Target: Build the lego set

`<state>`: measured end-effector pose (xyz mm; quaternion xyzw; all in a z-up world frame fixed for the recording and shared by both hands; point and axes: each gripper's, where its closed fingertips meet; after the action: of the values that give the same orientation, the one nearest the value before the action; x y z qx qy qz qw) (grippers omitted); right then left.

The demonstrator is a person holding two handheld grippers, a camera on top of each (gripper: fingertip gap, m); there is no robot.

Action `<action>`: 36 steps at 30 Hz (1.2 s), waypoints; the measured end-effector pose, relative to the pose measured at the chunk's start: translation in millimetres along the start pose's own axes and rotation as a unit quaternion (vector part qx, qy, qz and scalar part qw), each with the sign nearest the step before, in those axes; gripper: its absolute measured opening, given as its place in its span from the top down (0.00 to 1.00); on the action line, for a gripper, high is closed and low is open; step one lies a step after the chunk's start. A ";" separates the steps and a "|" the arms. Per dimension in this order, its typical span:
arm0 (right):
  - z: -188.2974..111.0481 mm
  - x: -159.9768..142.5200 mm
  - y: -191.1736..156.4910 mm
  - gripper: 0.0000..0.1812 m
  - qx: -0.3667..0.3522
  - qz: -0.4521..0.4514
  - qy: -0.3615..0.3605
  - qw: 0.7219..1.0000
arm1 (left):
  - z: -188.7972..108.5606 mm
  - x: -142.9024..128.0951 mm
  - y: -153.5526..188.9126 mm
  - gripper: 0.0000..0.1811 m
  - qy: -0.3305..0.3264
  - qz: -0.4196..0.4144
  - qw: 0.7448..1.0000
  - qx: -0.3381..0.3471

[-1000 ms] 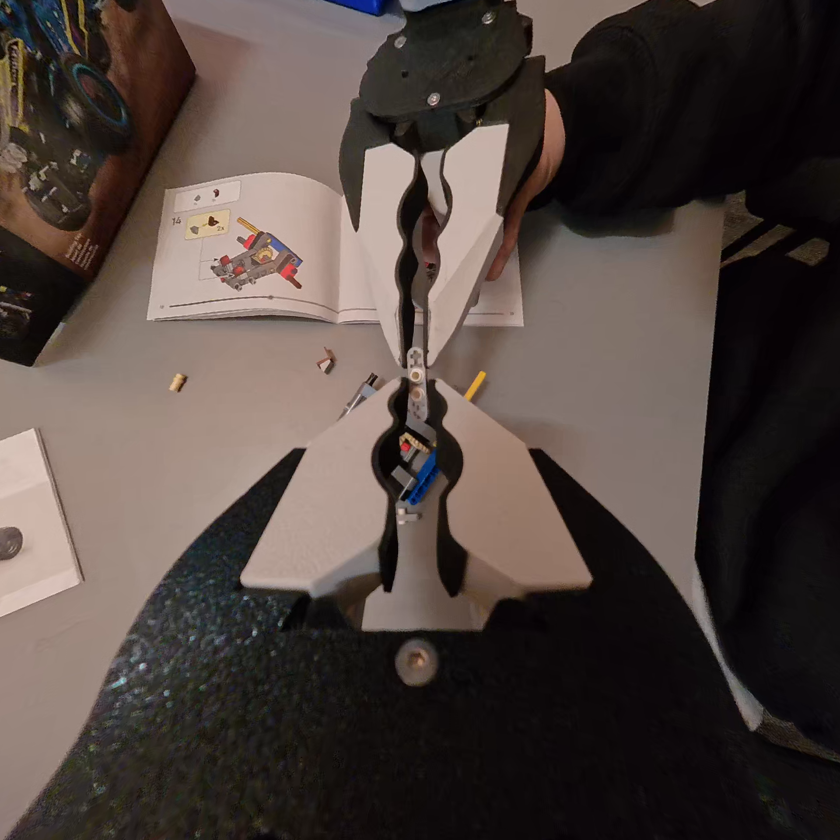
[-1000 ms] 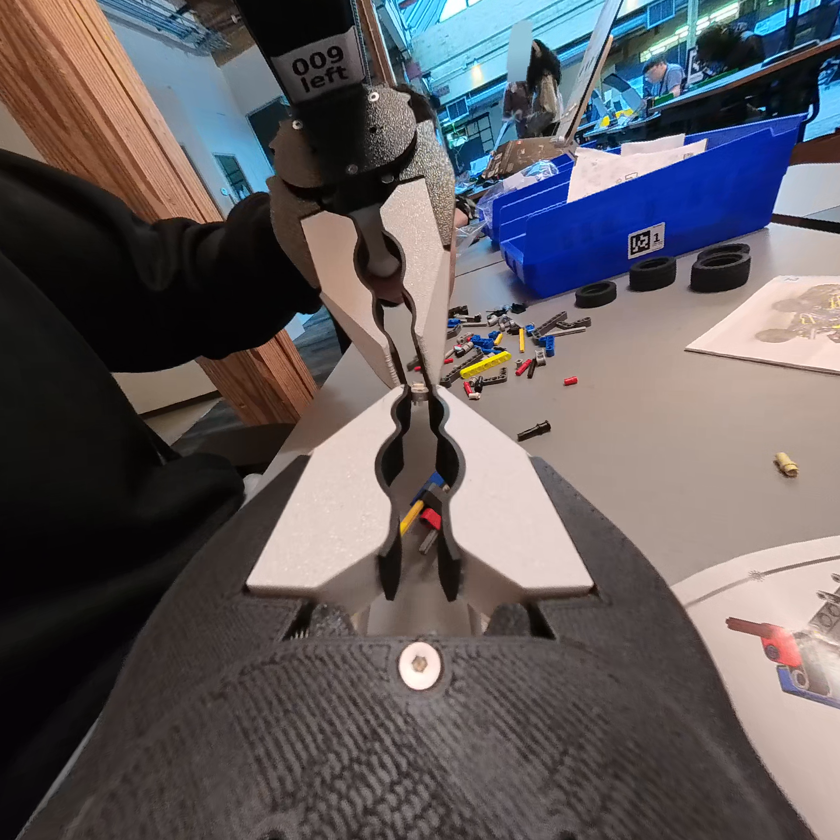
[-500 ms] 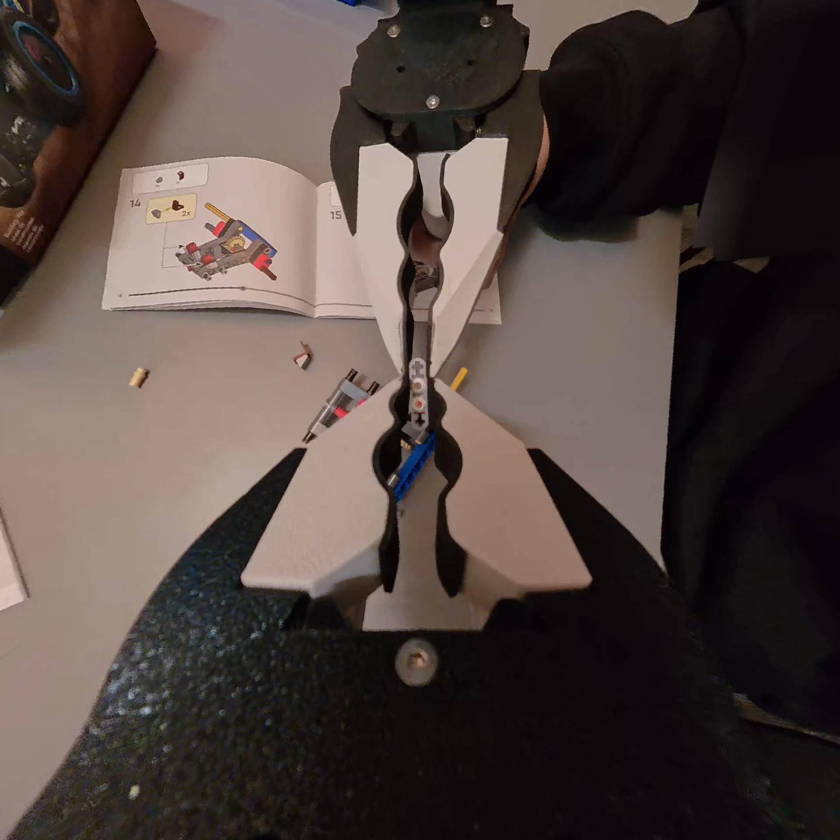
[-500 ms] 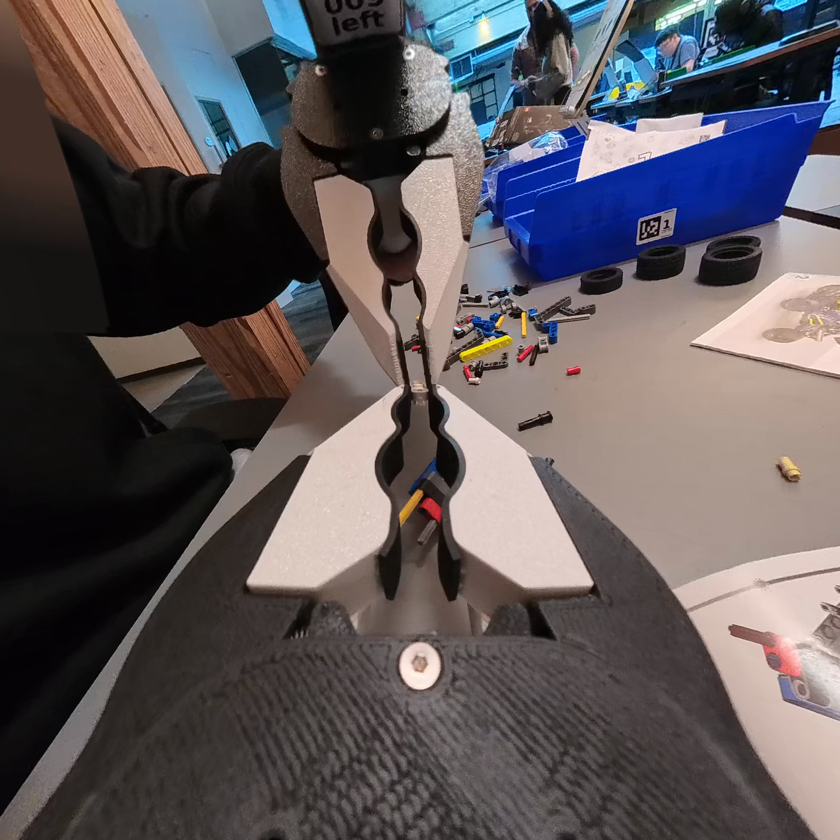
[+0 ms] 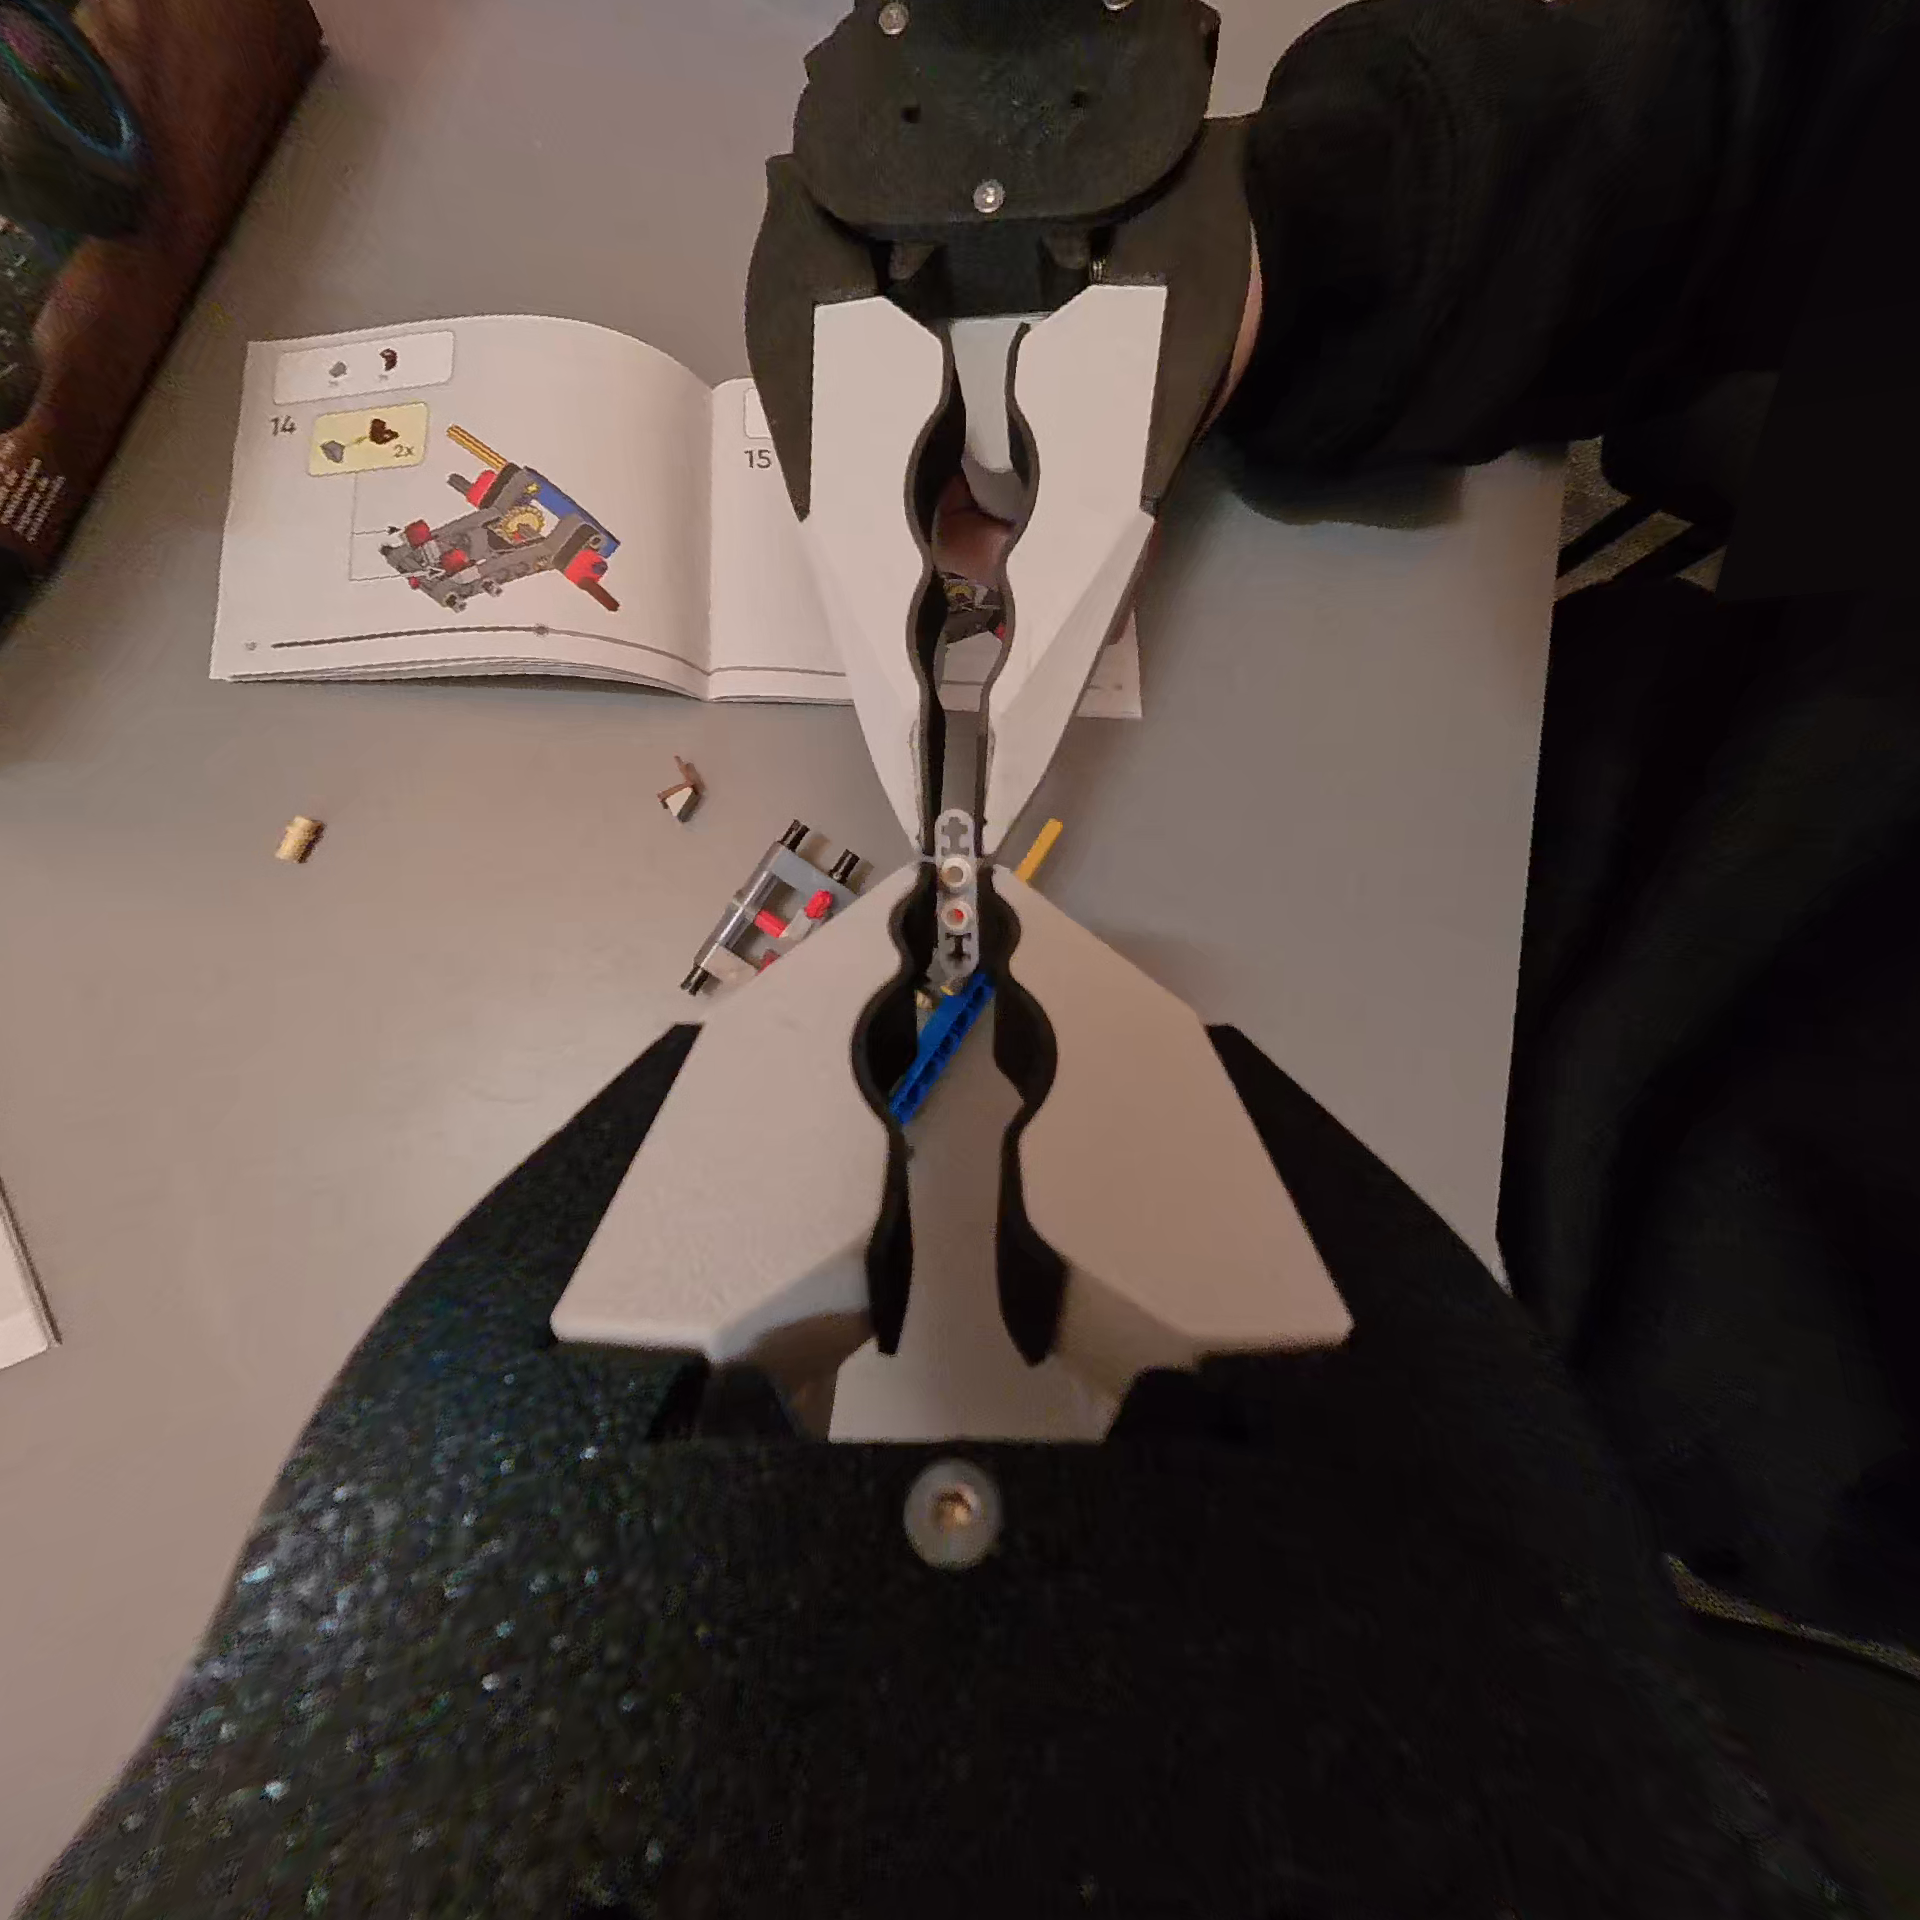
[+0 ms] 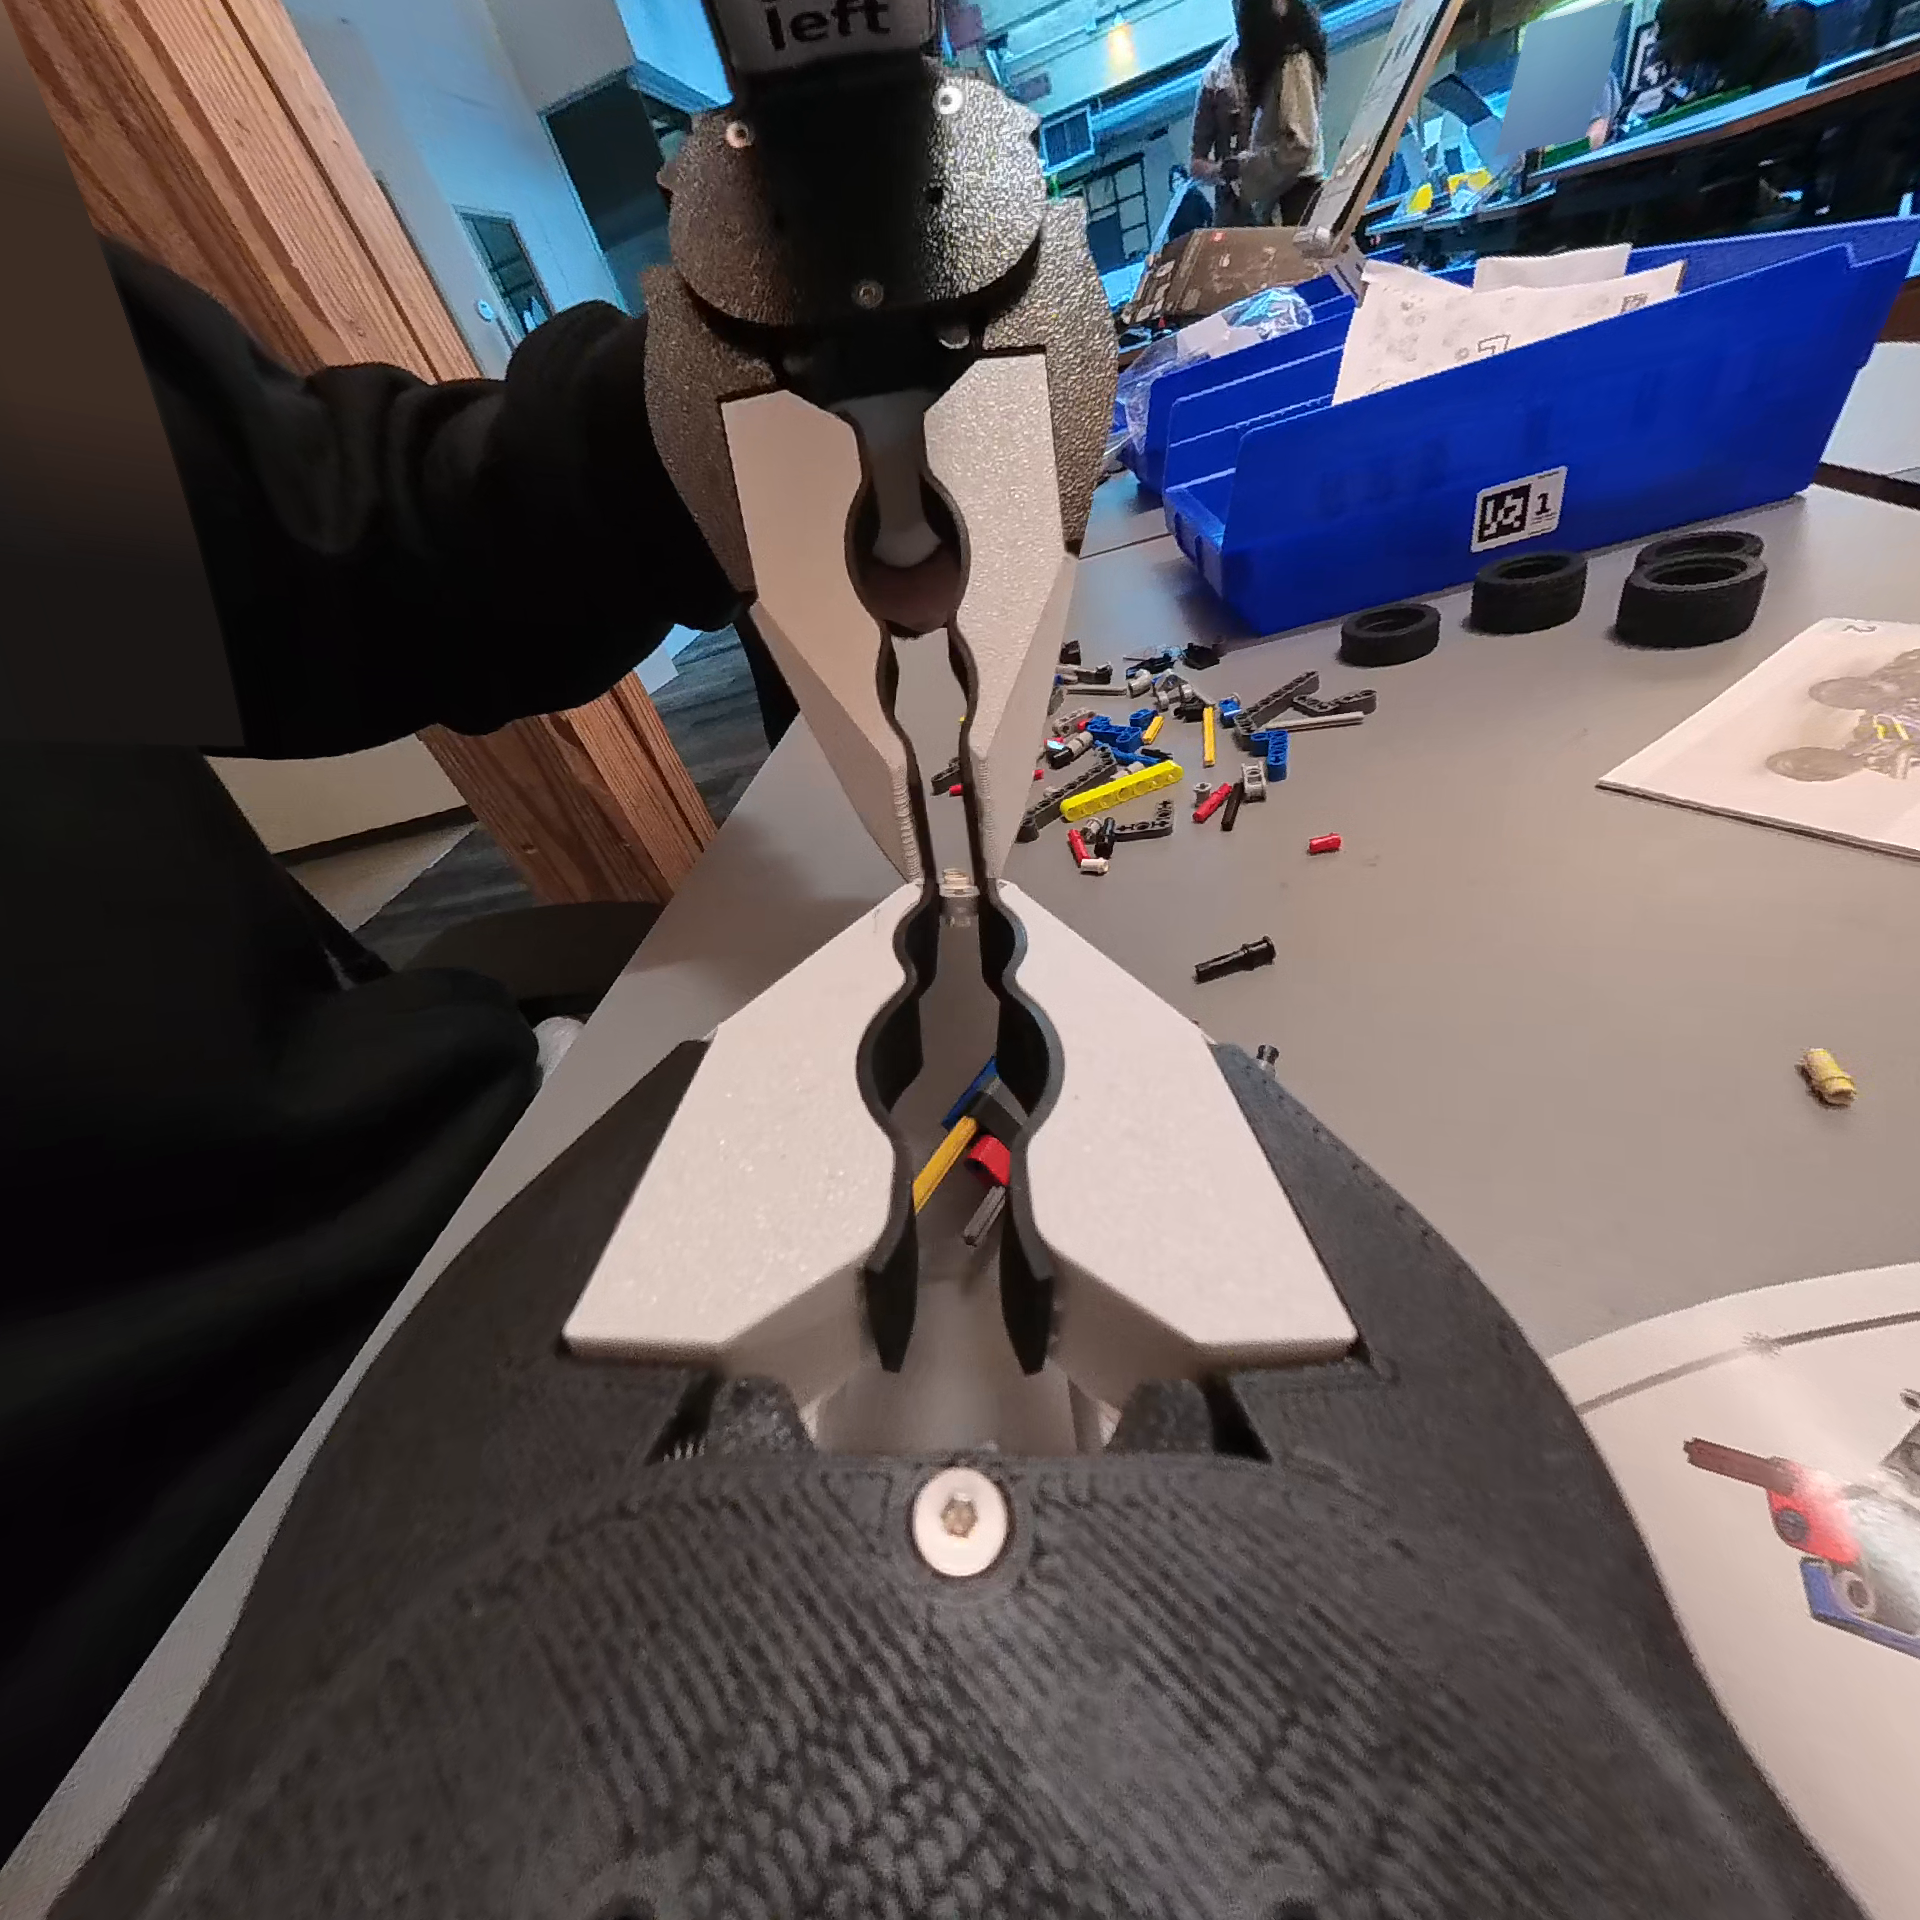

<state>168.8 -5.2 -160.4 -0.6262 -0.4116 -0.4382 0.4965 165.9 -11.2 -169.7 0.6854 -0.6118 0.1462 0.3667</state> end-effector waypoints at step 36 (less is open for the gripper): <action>16.2 -57.7 44.6 0.93 -0.195 -0.424 -0.149 0.872 | 13.5 -50.2 -46.1 0.98 0.057 -0.297 0.953 0.006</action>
<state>197.5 -1.4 -229.3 -0.5338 -0.6125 -0.5795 0.0641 195.6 15.5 -226.6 0.8292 -0.3576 0.0732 0.4233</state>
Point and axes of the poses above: each gripper's, where its closed fingertips meet, z out along the fingers, x out of its top, y = z × x across the jaws, and after that the axes turned 13 degrees about -x, right-handed
